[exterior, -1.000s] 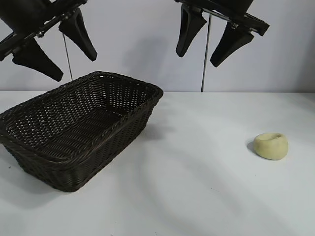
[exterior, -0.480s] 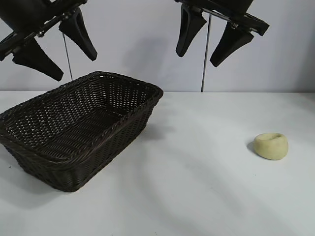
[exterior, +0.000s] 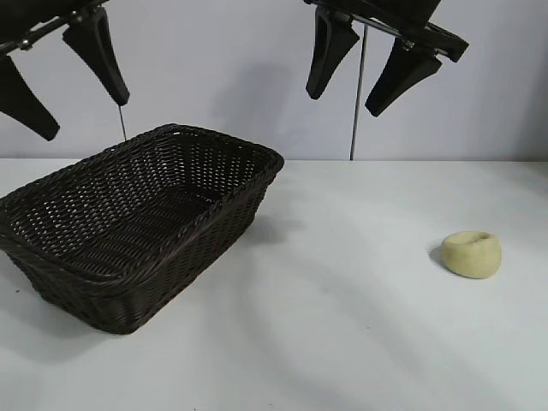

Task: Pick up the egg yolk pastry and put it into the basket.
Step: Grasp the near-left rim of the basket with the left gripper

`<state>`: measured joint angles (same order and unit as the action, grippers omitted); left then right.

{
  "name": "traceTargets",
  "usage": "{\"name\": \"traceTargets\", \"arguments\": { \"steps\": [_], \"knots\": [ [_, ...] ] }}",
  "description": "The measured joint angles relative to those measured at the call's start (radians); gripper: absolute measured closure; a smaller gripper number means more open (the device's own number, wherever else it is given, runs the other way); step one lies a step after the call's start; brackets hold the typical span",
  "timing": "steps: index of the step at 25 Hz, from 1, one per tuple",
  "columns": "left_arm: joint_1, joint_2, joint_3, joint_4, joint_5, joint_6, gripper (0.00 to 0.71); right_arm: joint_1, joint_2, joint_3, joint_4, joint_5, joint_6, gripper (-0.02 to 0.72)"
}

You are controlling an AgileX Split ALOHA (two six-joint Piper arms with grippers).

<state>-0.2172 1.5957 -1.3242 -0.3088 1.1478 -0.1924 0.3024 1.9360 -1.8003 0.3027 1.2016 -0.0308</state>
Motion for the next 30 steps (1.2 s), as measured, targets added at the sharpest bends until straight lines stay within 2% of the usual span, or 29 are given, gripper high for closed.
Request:
{"name": "traceTargets", "arguments": {
  "steps": [3,7,14,22,30],
  "knots": [
    [0.0,-0.059,0.109,0.007,-0.036,-0.027,0.19,0.0,0.0,0.0,0.0,0.0,0.0,0.185],
    [0.0,-0.124,0.265,0.007,-0.169,-0.141,0.19,0.0,0.0,0.0,0.0,0.0,0.0,0.185],
    [0.0,-0.131,0.419,0.007,-0.392,-0.399,0.19,0.0,0.0,0.0,0.0,0.001,0.0,0.185],
    [0.0,-0.131,0.491,0.005,-0.568,-0.511,0.19,0.0,0.0,0.0,0.0,0.002,0.0,0.185],
    [0.0,-0.111,0.492,0.006,-0.602,-0.515,0.191,0.0,0.0,0.0,0.0,0.002,0.0,0.185]
  ]
}}
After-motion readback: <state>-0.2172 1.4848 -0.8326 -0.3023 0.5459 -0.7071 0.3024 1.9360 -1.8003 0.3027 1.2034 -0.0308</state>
